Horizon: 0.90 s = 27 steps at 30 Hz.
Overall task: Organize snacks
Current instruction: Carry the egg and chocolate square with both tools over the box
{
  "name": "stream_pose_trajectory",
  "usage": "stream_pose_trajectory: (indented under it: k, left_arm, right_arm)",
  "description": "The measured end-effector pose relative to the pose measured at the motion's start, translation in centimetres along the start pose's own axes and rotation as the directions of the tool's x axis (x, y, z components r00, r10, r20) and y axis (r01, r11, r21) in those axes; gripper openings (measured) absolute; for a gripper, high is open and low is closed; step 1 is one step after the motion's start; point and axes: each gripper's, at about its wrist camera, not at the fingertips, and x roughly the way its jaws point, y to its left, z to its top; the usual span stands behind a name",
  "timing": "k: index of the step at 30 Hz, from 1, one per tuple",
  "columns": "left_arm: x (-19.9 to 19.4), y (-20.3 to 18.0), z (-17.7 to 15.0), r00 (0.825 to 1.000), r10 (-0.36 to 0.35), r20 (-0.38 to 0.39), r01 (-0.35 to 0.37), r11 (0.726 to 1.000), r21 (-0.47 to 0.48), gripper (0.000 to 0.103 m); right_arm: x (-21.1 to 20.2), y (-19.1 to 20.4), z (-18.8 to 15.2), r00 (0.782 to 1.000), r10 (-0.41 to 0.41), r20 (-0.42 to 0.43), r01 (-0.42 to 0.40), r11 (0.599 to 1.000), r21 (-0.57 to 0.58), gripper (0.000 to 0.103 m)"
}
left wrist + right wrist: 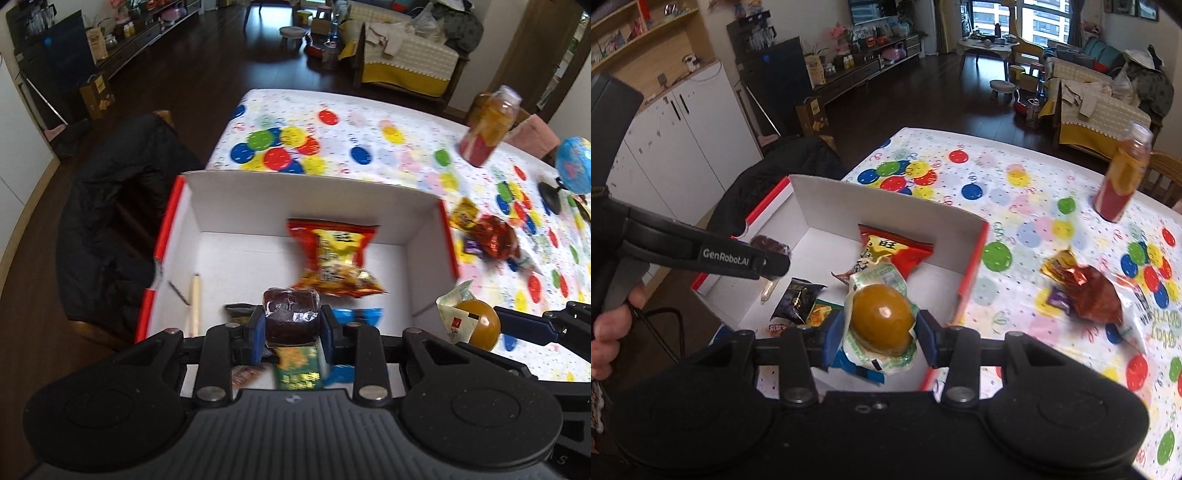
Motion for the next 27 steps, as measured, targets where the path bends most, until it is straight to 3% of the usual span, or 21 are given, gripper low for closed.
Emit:
stream_pose_trajectory:
  k: [14, 27]
  left_arm:
    - [5.8, 2.5, 3.4, 0.996, 0.028, -0.089, -0.026, 0.999, 0.019, 0.029]
    - [10.5, 2.2, 4.9, 0.976, 0.009, -0.217, -0.002, 1.000, 0.030, 0.029]
  right_arm:
    - [7.6, 1.6, 1.8, 0.992, -0.047, -0.114, 0.044, 0.999, -0.030, 0.042]
    - [11.4, 1.6, 1.5, 0.979, -0.052, -0.197, 0.048, 0.998, -0.027, 0.043]
